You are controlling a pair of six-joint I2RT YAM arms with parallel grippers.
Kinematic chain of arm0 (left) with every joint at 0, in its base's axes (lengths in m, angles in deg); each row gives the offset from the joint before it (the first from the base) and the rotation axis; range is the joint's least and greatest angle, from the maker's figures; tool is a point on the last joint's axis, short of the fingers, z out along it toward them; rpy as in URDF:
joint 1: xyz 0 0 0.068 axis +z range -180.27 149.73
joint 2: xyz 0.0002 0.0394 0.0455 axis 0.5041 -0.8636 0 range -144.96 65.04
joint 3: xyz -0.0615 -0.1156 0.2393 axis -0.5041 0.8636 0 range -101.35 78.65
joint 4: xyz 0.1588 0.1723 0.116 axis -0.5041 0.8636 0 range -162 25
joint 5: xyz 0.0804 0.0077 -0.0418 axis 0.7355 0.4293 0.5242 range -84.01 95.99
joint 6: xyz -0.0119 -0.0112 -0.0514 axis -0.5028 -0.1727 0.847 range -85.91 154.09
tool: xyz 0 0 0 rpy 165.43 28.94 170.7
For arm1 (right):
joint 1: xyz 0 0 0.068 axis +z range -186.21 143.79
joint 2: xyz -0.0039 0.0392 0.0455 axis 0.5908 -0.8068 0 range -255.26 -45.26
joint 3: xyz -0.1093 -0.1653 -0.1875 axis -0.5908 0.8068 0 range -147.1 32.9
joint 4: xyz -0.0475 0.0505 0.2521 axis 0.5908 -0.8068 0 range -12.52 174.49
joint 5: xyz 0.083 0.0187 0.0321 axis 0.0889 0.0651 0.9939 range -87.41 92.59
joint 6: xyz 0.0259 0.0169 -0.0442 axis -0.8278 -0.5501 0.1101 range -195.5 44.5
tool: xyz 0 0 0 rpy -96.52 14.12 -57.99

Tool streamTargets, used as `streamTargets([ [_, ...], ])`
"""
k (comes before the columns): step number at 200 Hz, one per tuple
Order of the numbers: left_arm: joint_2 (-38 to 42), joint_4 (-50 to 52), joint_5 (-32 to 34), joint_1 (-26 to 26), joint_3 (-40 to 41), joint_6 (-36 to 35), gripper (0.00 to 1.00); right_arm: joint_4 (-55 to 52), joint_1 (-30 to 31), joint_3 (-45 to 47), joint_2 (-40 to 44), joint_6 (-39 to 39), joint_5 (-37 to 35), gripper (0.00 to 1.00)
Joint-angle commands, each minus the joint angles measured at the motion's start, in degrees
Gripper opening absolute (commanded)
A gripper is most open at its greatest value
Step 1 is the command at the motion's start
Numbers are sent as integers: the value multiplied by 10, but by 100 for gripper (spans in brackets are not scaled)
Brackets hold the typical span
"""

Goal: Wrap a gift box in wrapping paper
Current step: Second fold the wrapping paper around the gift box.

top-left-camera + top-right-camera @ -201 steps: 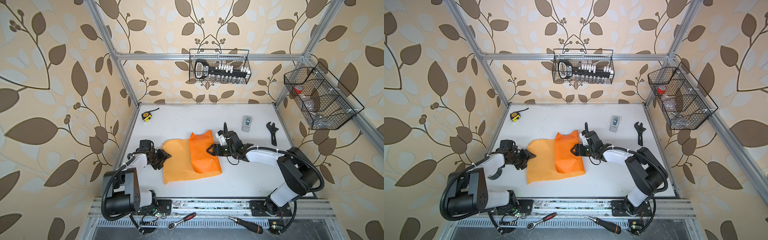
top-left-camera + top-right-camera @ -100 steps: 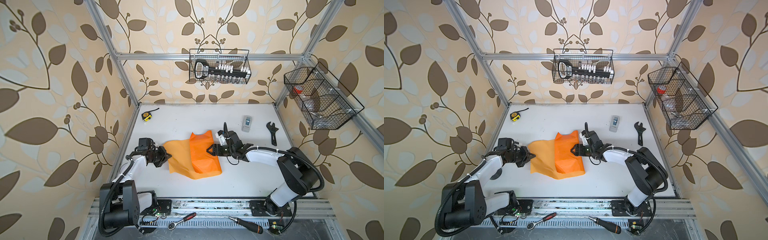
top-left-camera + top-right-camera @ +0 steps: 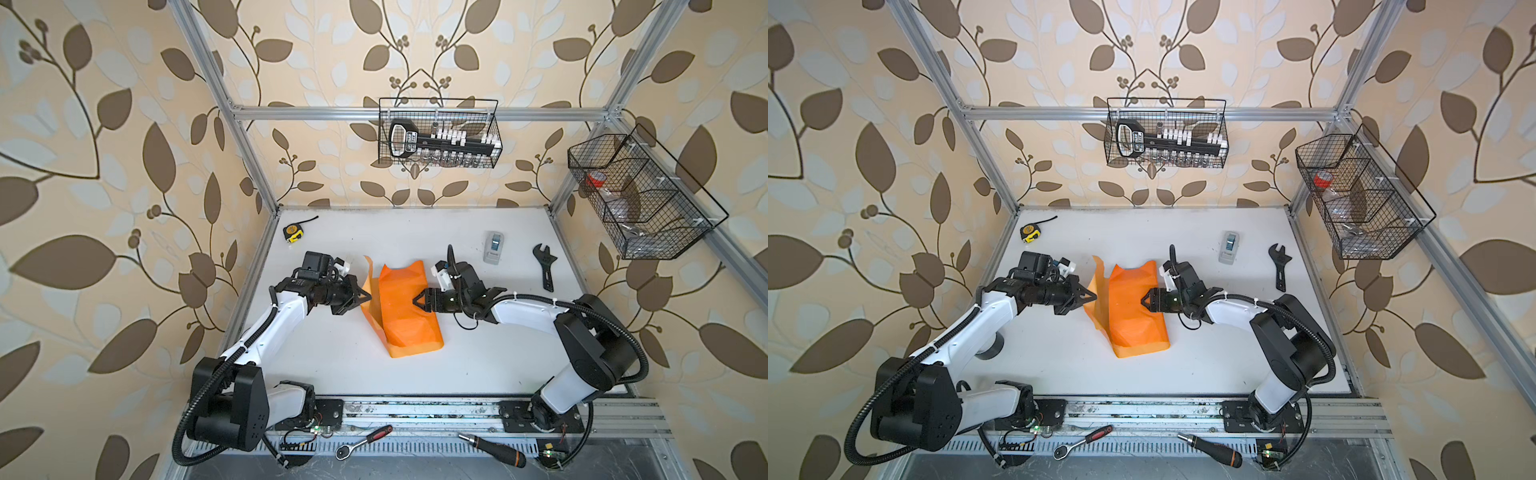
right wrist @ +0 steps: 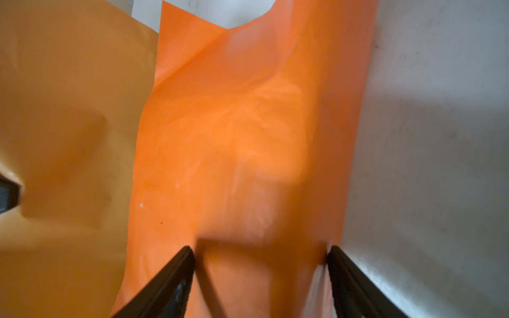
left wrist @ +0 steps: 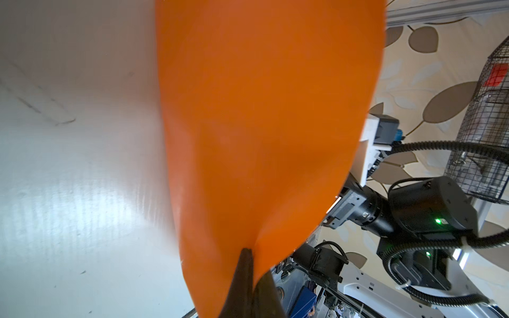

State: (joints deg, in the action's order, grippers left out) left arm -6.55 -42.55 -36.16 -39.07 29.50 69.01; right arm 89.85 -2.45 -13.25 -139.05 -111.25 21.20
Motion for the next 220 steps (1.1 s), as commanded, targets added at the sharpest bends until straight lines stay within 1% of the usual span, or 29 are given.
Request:
streamTargets([
  [1,-20,36,-13,-23,-40,-21,0,-26,6,6,-4,8,-4,77],
  [53,-86,92,30,-83,-116,-41,0,-30,8,6,0,9,-8,77],
  [73,-106,103,37,-104,-143,-45,0,-32,9,6,2,9,-9,76],
  [76,-124,104,38,-107,-147,-45,0,-32,9,6,2,9,-9,77],
  [158,-271,115,62,-198,-271,-41,0,-29,21,4,-1,4,-13,75],
  [186,-306,108,65,-216,-294,-36,0,-27,25,6,-2,2,-14,75],
  [220,-325,90,63,-220,-294,-28,0,-26,22,9,2,2,-11,75],
])
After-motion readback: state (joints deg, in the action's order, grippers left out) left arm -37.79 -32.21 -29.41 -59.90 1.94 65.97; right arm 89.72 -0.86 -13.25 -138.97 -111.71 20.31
